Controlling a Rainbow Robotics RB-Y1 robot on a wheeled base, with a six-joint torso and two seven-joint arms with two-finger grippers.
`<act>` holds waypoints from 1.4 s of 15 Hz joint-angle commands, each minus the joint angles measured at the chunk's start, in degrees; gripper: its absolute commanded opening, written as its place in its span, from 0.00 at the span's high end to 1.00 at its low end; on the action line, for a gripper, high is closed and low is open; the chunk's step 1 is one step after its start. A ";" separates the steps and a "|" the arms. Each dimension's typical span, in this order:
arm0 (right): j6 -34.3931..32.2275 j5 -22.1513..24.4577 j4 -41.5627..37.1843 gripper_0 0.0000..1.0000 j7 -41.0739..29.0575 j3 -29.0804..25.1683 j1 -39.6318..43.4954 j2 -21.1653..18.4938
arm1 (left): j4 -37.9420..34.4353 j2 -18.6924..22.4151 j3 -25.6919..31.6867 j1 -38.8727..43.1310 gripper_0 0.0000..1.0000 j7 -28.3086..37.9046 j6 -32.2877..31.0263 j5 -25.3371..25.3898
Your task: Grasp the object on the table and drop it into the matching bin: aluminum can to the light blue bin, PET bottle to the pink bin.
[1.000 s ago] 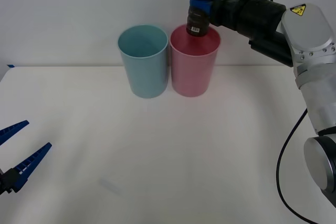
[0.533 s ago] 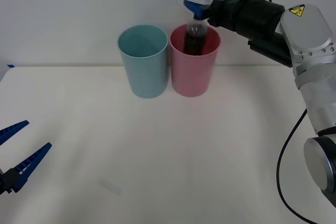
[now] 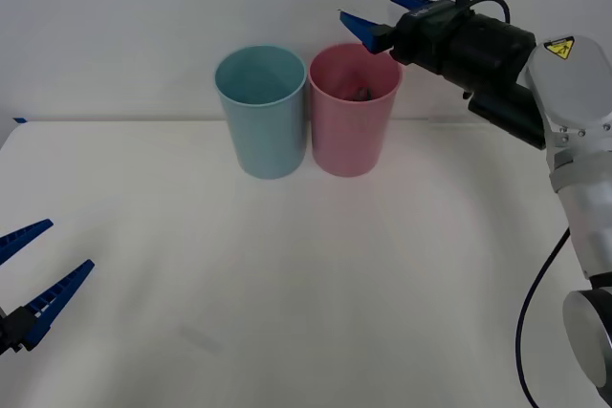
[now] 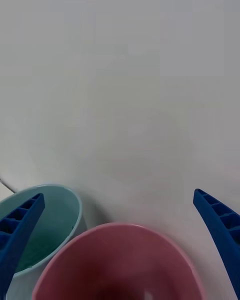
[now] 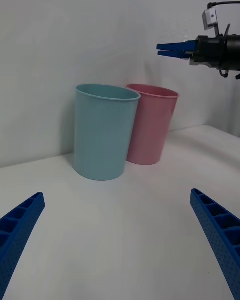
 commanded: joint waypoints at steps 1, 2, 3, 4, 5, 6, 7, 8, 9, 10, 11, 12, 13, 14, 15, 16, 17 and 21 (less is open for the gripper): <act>0.02 0.08 -6.11 0.00 0.25 -1.77 5.30 -0.08 | 0.00 0.00 0.00 0.00 0.00 0.00 0.00 0.00; 0.02 -0.01 -8.04 0.00 0.25 -2.39 7.41 -0.34 | 0.00 0.00 0.00 0.00 0.00 0.00 0.00 0.00; 0.02 -0.01 -10.51 0.00 0.33 -3.09 9.70 -0.52 | 0.00 0.00 0.00 0.00 0.00 0.00 0.00 0.00; 0.02 -0.01 -12.61 0.00 0.42 -3.70 11.81 -0.69 | 0.00 0.00 0.00 0.00 0.00 0.00 0.00 0.00; -0.07 -0.01 -14.90 0.00 0.42 -4.49 14.18 -0.78 | 0.00 0.00 0.00 0.00 0.00 0.00 0.00 0.00; -0.07 -0.01 -17.36 0.00 0.42 -5.20 16.64 -0.96 | 0.00 0.00 0.00 0.00 0.00 0.00 0.00 0.00; 0.02 -0.01 -19.56 0.00 0.42 -6.16 19.01 -0.96 | 0.00 0.00 0.00 0.00 0.00 0.00 0.00 0.00; 0.02 -0.01 -21.49 0.00 0.42 -6.87 21.12 -0.96 | 0.00 0.00 0.00 0.00 0.00 0.00 0.00 0.00; 0.02 -0.36 -23.60 0.00 0.42 -7.48 23.50 -0.96 | 0.00 0.00 0.00 0.00 0.00 0.00 0.00 0.00; 0.02 -0.97 -25.45 0.00 0.68 -8.36 26.04 -0.96 | 0.00 0.00 0.00 0.00 0.00 0.00 0.00 0.00; 0.02 -1.68 -27.20 0.00 1.04 -8.98 28.59 -0.96 | 0.00 0.00 0.00 0.00 0.00 0.00 0.00 0.00; 0.11 -2.64 -28.61 0.00 1.48 -9.59 30.70 -0.96 | 0.00 0.00 0.00 0.00 0.00 0.00 0.00 0.00; 0.28 -3.43 -30.28 0.00 2.00 -10.30 33.16 -0.96 | 0.00 0.00 0.00 0.00 0.00 0.00 0.00 0.00; 0.46 -4.40 -31.69 0.00 2.62 -10.91 35.62 -0.96 | 0.00 0.00 0.00 0.00 0.00 0.00 0.00 0.00; 0.55 -5.28 -32.39 0.00 3.67 -11.44 37.38 -0.96 | 0.00 0.00 0.00 0.00 0.00 0.00 0.00 0.00; 0.72 -7.30 -32.92 0.00 7.19 -12.32 39.58 -0.96 | 0.00 0.00 0.00 0.00 0.00 0.00 0.00 0.00; 0.90 -8.97 -33.01 0.00 9.65 -13.11 41.25 -0.96 | 0.00 0.00 0.00 0.00 0.00 0.00 0.00 0.00; 1.16 -14.60 -33.01 0.00 19.41 -14.78 47.40 -0.96 | 0.00 0.00 0.00 0.00 0.00 0.00 0.00 0.00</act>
